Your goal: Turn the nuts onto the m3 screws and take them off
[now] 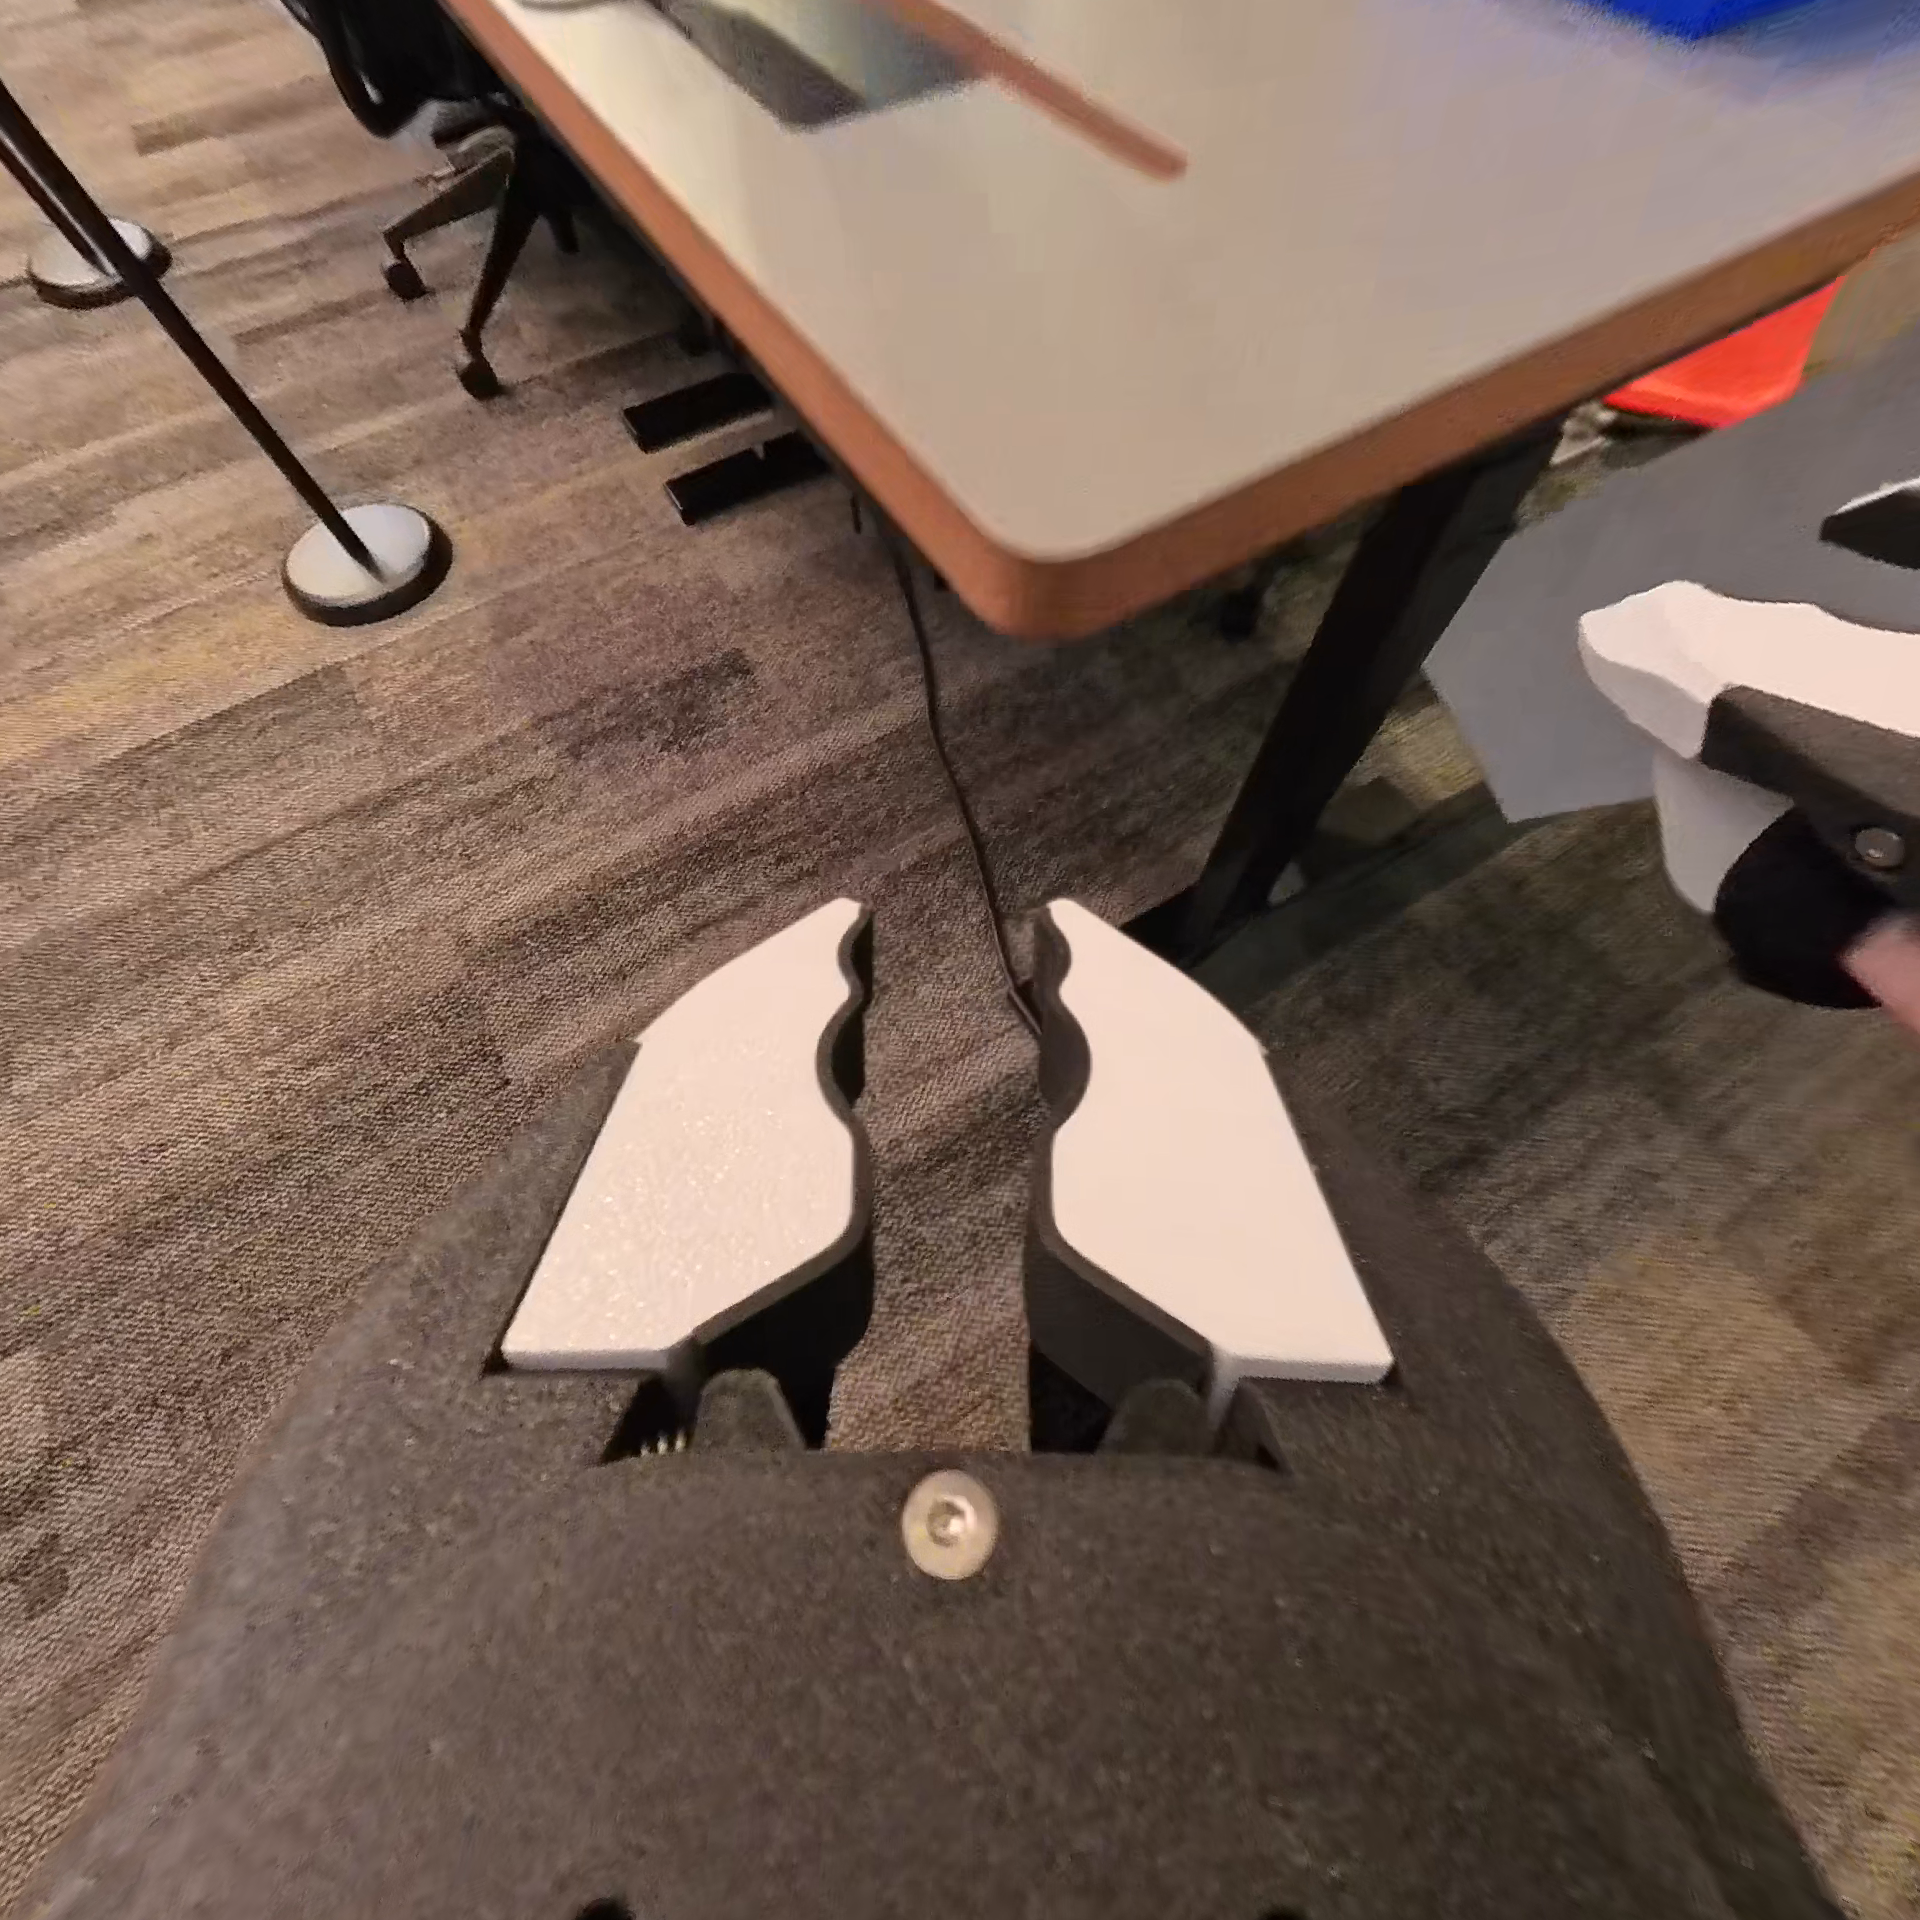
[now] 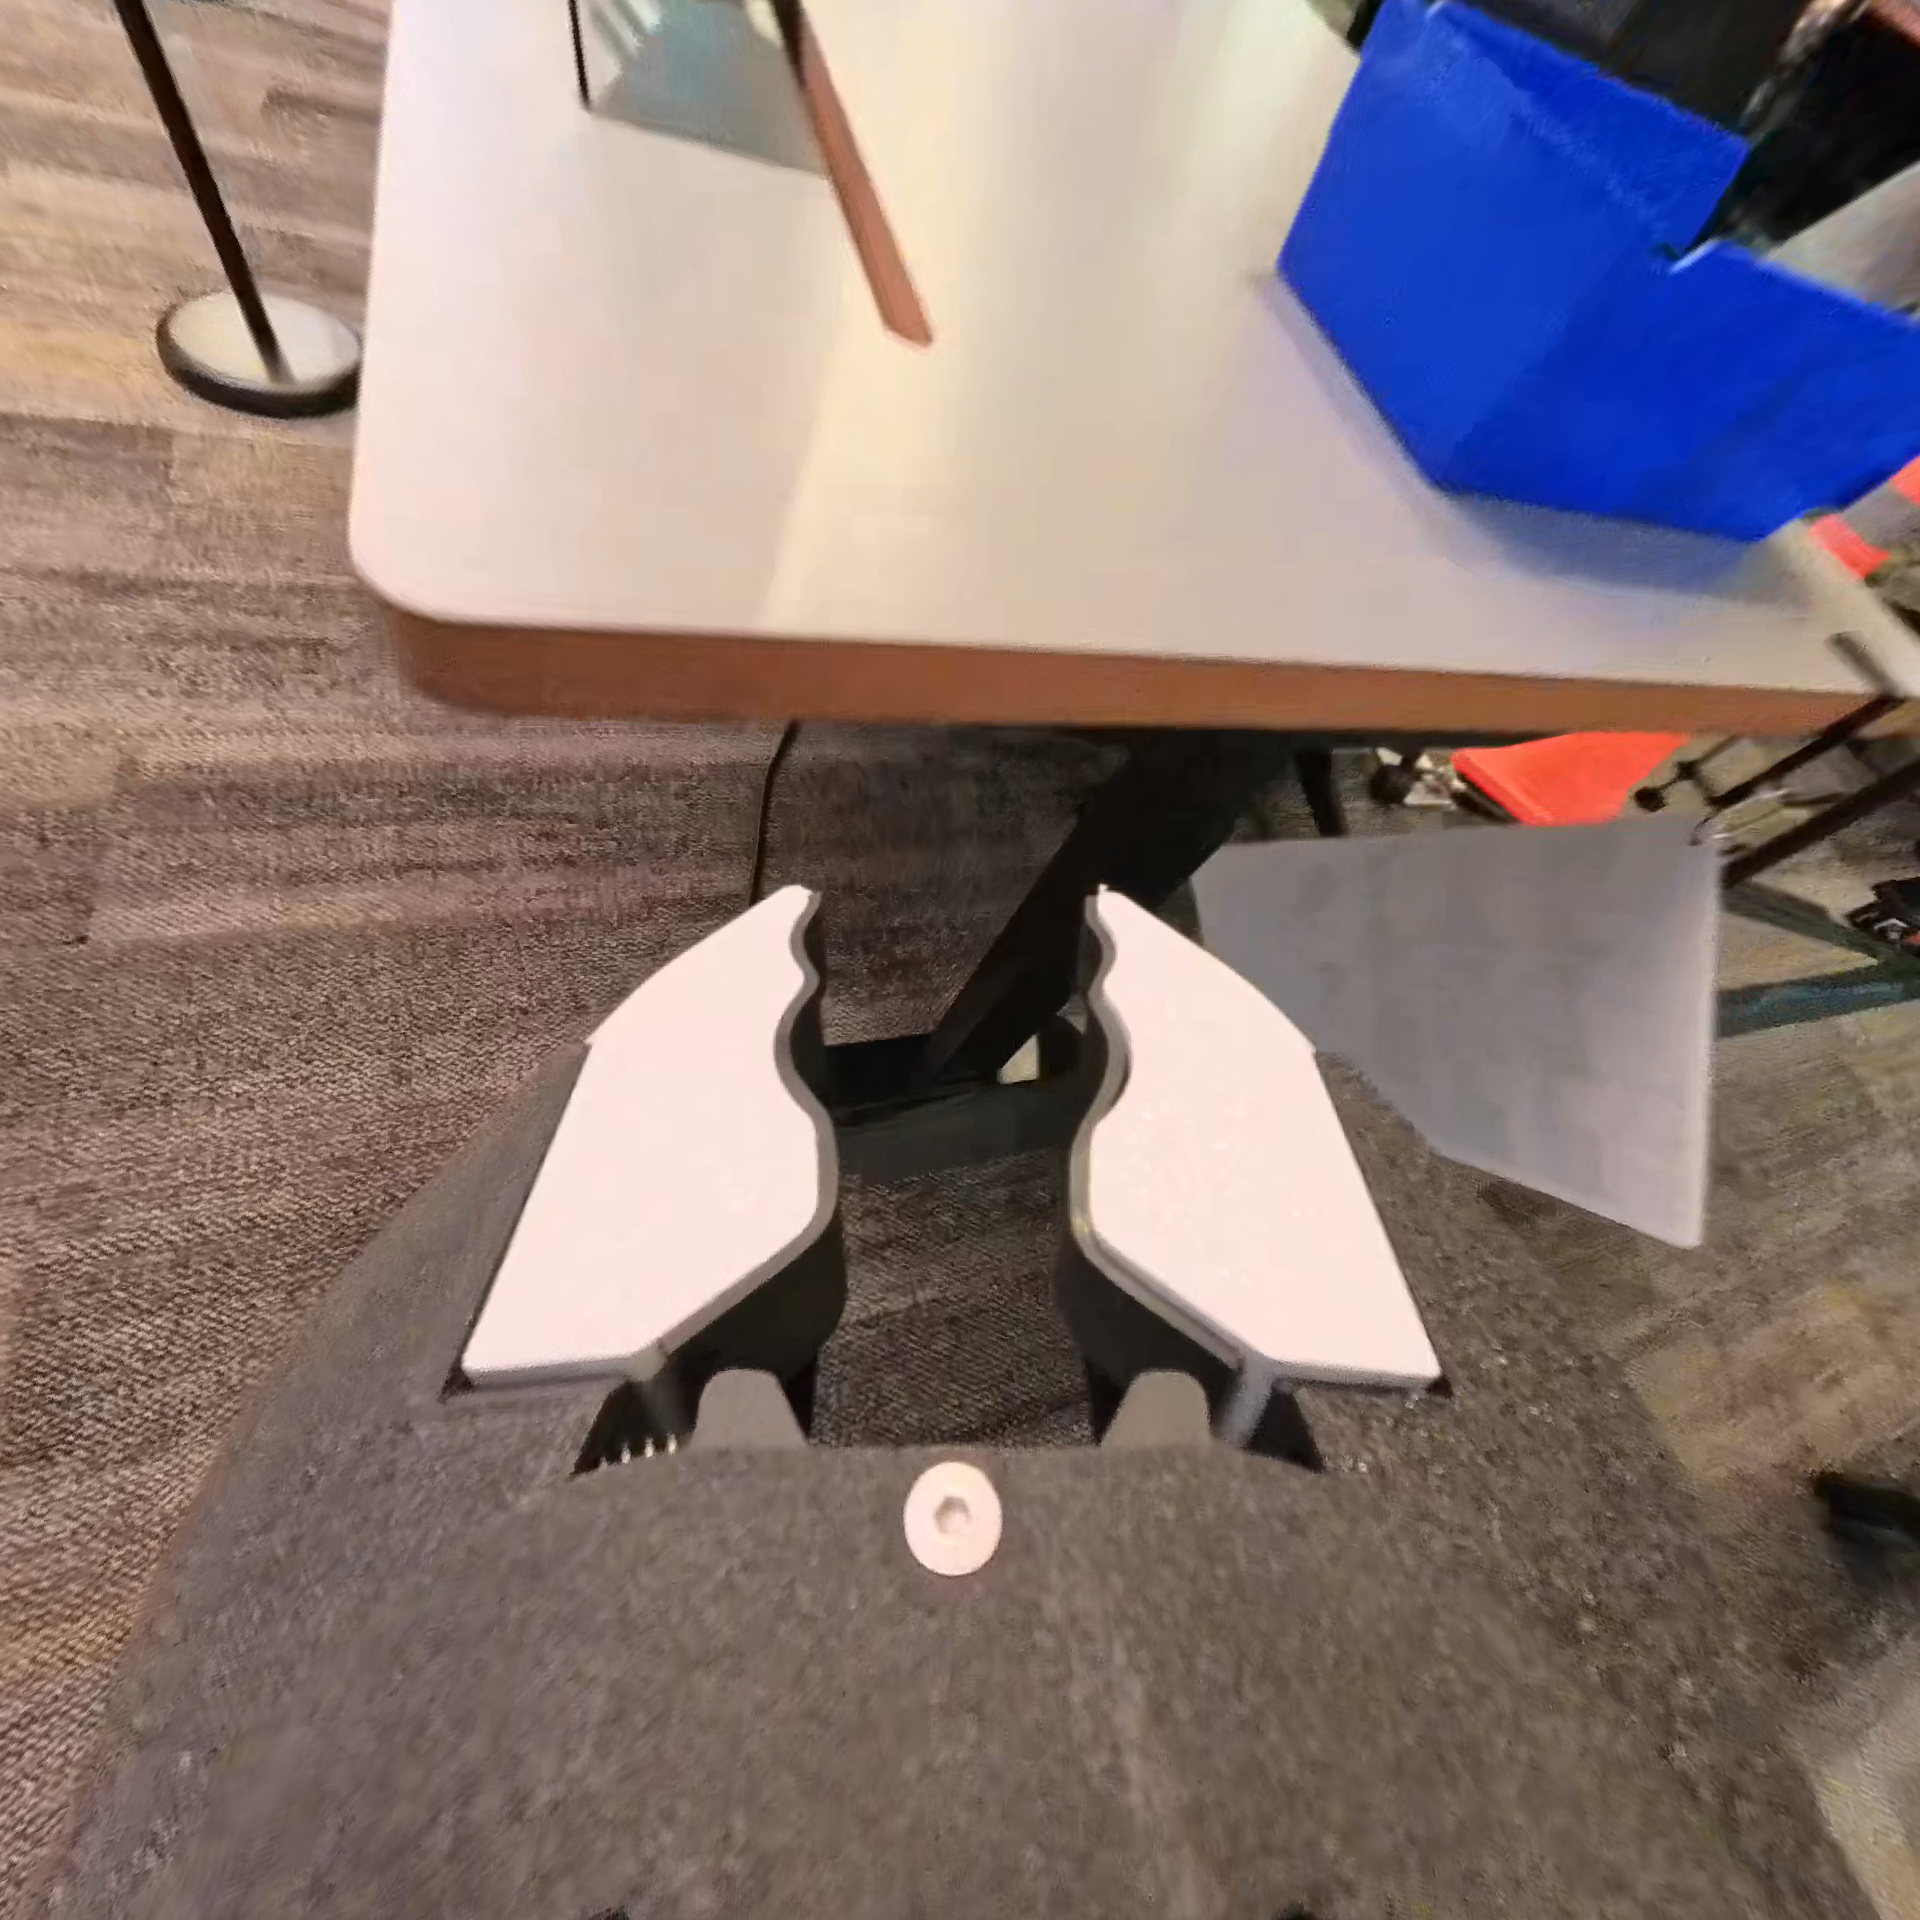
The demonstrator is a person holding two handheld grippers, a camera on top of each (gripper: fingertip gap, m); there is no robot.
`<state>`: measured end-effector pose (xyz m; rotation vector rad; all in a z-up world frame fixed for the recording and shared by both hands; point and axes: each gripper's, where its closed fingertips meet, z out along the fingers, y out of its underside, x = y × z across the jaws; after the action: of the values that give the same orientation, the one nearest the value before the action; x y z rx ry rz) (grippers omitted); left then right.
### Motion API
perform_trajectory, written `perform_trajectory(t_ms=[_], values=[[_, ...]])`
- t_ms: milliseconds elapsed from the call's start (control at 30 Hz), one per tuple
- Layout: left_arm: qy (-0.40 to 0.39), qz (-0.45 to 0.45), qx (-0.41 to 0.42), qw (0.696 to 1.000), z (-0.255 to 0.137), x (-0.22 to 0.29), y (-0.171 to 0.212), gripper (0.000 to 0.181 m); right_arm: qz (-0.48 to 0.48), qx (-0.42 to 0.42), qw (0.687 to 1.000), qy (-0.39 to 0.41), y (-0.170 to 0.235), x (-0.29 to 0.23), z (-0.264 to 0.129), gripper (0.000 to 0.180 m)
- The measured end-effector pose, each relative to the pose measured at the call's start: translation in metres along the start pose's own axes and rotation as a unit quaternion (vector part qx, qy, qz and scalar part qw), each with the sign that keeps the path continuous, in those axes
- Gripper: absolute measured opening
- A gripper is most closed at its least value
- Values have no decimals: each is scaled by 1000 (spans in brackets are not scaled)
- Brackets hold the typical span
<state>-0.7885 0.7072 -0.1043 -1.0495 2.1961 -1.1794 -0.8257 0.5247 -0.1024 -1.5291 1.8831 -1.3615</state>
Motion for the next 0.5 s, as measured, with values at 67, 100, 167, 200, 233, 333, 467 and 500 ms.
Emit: perform_trajectory(t_ms=[67,100,167,200,233,333,467,500], values=[[5,-13,-9,1000,-5,1,-31,35,3,-16,1000,6,-24,13,-5,48],[8,-19,-5,1000,-7,1,-47,35,9,-14,1000,7,-36,18,-7,48],[9,-26,5,1000,-6,3,-76,34,14,-22,1000,2,-55,24,-7,45],[10,-27,8,1000,-3,5,-88,34,13,-29,999,-4,-62,26,-4,46],[15,-29,5,999,2,9,-98,34,14,-36,999,-17,-68,25,1,47],[29,-44,3,999,32,20,-127,35,36,-61,996,-55,-81,24,29,49],[22,-84,-9,996,100,28,-151,39,77,-86,989,-92,-93,34,90,56],[15,-99,-8,995,118,28,-155,39,79,-92,988,-97,-94,37,108,58]])
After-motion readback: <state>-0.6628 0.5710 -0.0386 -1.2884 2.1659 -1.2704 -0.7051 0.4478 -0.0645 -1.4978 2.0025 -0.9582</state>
